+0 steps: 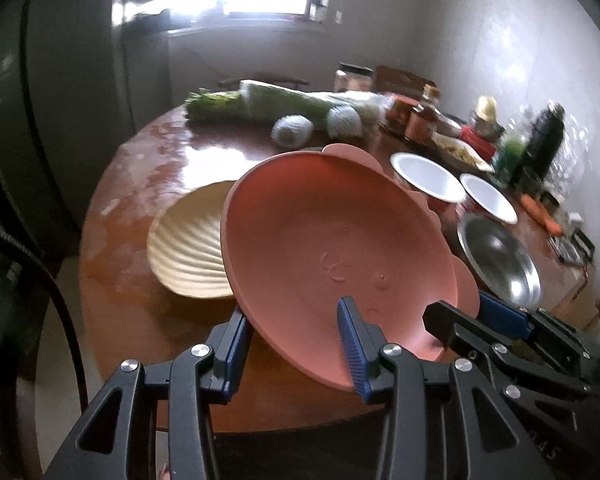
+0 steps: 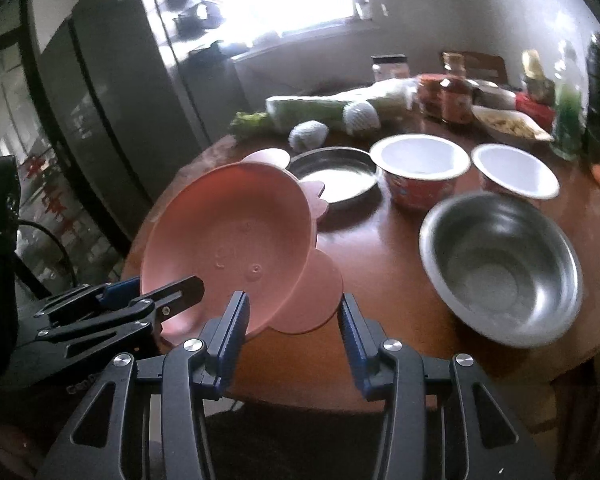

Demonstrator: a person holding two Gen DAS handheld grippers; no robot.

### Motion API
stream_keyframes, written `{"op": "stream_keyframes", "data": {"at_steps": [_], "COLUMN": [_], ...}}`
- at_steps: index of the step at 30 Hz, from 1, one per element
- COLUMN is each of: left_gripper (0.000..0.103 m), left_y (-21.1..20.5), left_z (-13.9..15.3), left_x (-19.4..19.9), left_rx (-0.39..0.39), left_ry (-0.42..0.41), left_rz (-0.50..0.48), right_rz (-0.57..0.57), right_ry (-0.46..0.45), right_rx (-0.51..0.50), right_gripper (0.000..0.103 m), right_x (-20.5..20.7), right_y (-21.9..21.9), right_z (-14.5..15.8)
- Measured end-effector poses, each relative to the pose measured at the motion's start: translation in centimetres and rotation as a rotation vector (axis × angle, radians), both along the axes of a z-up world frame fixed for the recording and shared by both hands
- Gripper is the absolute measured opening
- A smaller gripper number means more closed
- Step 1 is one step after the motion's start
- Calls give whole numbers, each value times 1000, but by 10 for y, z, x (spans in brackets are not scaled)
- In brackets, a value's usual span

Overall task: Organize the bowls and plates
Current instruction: 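Grasp the pink plate rim with the left gripper and lift it, then carry the pink plate onto the cream shell plate and release it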

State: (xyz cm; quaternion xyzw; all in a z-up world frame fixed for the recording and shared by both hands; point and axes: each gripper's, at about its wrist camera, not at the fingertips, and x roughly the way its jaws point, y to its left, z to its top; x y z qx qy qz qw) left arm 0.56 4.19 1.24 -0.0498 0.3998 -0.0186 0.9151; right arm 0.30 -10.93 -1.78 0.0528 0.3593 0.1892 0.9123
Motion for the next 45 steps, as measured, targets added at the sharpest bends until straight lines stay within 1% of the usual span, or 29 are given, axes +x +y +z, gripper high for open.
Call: {"op": "stream_keyframes", "data": {"at_steps": [8,14,17,23,34,41,45], "left_gripper": [43,43,43,43,43,43,43], "left_y": [40,60,67,69,57,56,56], "left_z": [7,4,0,-8,-18,-20,-22], "left_x": [7,18,25,33,43,46,48], "left_rx": [7,15,17,16,13,9,16], "left_ry": [-22,-23,-6,21,54,64,70], "left_rz": [105,159,178,169,134,125,123], "right_rz": [122,187,205,225,226,239,254], "right_ry": [-37,-33,-19,-6,26,15,9], "right_rx": [-10,-57,-75,-115,-156,-190,-188], "right_gripper": [47,47,46,46,46,46,46], "right_x": [26,60,74,97,121,131,136], "right_y": [44,74,84,95,90,97,101], "right_z": [15,16,11,0,-15,-21,-22]}}
